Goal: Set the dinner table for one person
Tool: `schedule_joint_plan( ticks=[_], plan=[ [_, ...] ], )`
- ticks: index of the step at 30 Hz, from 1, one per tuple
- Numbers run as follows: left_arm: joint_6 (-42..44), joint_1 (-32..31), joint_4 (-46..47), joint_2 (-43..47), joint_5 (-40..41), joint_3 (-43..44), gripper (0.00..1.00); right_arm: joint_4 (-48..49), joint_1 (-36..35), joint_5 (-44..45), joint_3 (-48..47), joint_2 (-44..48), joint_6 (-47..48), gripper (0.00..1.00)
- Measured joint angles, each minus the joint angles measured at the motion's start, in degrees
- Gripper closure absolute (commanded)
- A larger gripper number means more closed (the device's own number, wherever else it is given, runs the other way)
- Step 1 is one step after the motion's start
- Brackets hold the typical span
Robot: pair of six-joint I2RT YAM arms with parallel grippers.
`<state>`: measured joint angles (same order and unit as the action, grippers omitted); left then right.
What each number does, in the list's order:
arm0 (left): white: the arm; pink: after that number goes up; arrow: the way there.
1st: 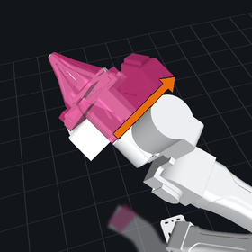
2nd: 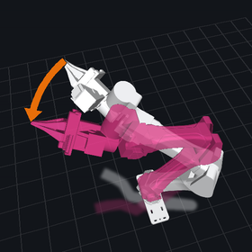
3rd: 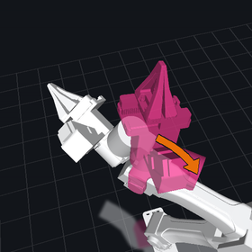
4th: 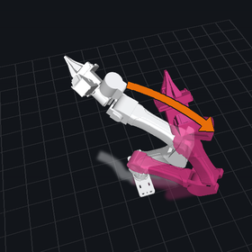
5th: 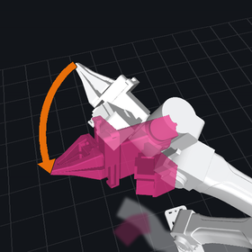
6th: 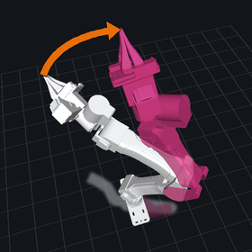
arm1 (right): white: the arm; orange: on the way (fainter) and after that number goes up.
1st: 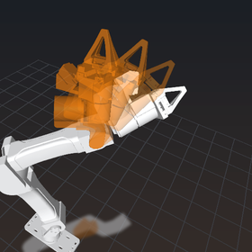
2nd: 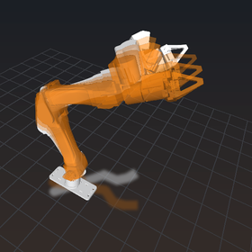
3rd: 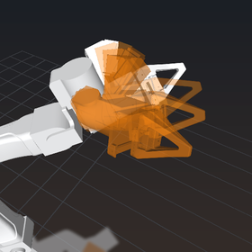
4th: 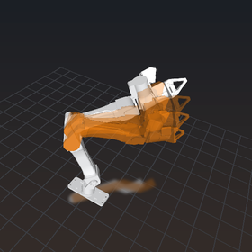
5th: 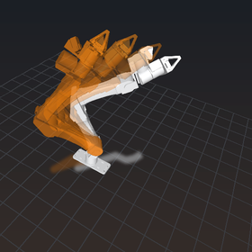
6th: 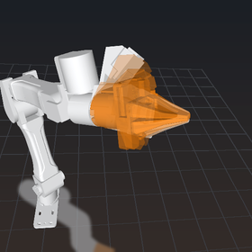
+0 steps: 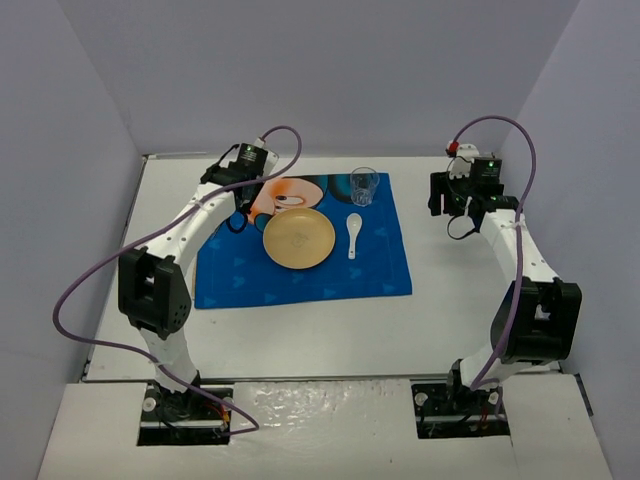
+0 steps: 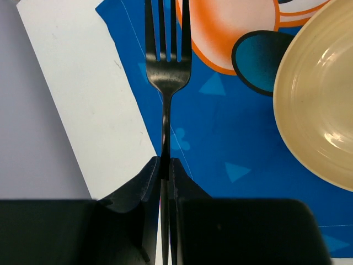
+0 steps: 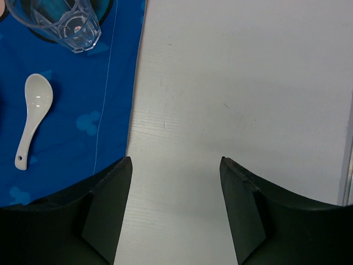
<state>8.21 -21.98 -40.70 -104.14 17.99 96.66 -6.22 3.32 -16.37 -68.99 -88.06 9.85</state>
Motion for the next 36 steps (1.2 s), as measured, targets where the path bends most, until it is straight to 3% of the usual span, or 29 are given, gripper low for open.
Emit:
schedule_joint_plan(
  ticks=[5,17,28,36],
  plan=[
    [-9.05,1.7,-3.61,-0.06,-0.21,-0.26,1.0,0.77,0.01,0.49,1.14,1.22,-0.02,0.36],
    [-26.99,3.35,-3.65,-0.42,-2.26,-10.46,1.0,1.36,0.01,2.06,2.27,2.02,-0.2,0.36],
    [-32.4,3.18,-0.25,-9.37,-8.41,-8.0,1.0,2.15,0.08,4.25,3.65,3.3,0.29,0.36],
    [-32.94,2.97,1.31,-10.61,-9.44,-6.02,1.0,2.22,0.12,4.61,3.89,3.44,0.52,0.36]
  ],
)
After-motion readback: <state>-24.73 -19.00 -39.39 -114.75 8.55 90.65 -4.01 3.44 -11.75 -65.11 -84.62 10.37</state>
